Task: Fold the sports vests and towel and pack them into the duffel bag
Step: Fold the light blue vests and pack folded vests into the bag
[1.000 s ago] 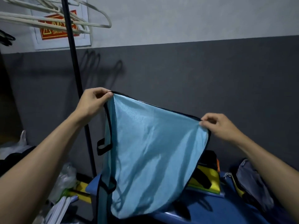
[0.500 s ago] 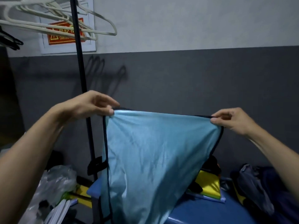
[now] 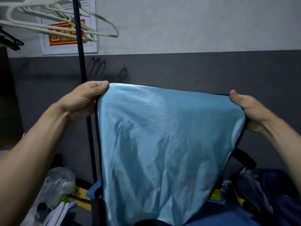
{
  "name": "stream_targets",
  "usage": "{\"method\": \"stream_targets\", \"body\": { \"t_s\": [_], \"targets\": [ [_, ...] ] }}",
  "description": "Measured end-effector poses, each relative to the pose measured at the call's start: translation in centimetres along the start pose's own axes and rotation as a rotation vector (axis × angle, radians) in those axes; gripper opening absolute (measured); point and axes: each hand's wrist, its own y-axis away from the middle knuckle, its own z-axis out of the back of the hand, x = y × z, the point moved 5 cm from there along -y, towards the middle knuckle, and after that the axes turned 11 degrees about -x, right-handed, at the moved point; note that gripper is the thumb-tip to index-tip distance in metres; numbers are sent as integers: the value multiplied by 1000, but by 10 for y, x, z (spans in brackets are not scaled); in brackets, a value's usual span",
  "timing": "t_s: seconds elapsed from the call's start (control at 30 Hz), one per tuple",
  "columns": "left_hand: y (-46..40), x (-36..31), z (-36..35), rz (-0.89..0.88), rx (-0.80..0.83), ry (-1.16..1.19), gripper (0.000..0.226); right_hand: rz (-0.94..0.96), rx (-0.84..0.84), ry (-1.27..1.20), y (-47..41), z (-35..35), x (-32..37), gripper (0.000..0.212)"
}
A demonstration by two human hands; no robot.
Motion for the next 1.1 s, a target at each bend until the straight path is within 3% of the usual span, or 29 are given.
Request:
{"method": "stream_targets", "body": {
  "t_s": [0.1, 0.17, 0.23, 0.33, 0.47, 0.57, 0.67, 0.73, 0.93, 1.1],
  "targets": [
    [-4, 0, 5, 6, -56, -17, 34, -42, 100, -23, 5, 4, 0, 55],
    [-7, 3, 10, -1, -108, -53, 31, -45, 121, -16, 6, 12, -3, 80],
    [-8, 6, 11, 0, -151, -73, 19, -51, 128, -25, 3, 18, -9, 87],
    [-14, 15, 11, 4, -219, -121, 12, -92, 28, -55, 0, 17, -12, 66],
    [-26, 32, 2, 47, -419, -441, 17, -143, -39, -120, 4, -17, -10, 38],
    [-29, 39, -45, 84, -344, -344, 18, -71, -88, -13, 10, -68, -5, 21],
    [-22, 39, -107, 124, -144, -291, 11, 31, -3, 196, 25, -135, -1, 24],
    [-20, 42, -127, 133, -97, -272, 11, 31, 13, 208, 31, -160, 0, 23],
    [-19, 44, -117, 131, -229, -229, 17, -120, 7, 24, 34, -169, -7, 25],
    [-14, 40, -123, 147, -206, -238, 25, -130, 36, -17, 38, -181, 2, 14]
  ]
}}
